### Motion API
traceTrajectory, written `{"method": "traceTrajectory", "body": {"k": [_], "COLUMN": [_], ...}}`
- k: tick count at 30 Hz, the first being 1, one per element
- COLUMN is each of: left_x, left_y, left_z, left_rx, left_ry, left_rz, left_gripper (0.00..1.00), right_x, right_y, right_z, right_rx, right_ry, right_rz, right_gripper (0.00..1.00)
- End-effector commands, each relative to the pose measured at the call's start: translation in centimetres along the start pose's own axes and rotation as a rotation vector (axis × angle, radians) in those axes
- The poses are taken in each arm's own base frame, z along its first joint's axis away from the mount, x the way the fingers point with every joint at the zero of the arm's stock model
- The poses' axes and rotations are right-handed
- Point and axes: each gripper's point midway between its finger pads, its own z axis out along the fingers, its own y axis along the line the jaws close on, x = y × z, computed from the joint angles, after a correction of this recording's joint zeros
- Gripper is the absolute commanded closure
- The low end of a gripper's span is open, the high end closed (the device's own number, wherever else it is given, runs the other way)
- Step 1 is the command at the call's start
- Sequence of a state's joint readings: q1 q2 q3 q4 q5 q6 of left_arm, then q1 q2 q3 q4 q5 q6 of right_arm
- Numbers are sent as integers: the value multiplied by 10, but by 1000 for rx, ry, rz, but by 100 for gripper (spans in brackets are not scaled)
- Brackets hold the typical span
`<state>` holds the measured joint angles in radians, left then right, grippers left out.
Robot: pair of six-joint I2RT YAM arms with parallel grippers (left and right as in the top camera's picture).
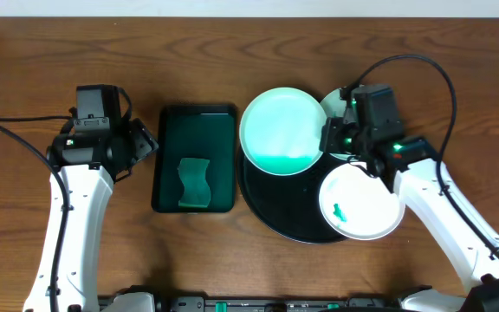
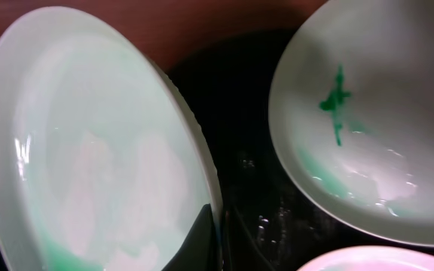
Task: Clean dirty plates on tray and stack at the side
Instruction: 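Lift the scrubbed left white plate with the right gripper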
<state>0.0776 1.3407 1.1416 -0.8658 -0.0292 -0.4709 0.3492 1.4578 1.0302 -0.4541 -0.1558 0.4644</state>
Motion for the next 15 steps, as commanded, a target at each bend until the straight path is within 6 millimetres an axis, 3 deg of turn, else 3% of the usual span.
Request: {"method": "traceTrajectory", "body": {"k": [1, 11, 15], "left_x": [-3, -3, -3], "left_y": [2, 2, 1], "left_z": [-2, -2, -2], "left_rx": [-5, -5, -4], "left_ry": [-8, -7, -7], "left_rz": [-2, -1, -2], "left_gripper": [20, 20, 20], "right_x": [-2, -6, -2], "right_y": [19, 75, 88], "right_z": [2, 17, 32], "right_rx": [5, -26, -19], "right_ry": [-44, -184, -217], "right_rz": [-4, -76, -106], "right_gripper": [99, 99, 99]}}
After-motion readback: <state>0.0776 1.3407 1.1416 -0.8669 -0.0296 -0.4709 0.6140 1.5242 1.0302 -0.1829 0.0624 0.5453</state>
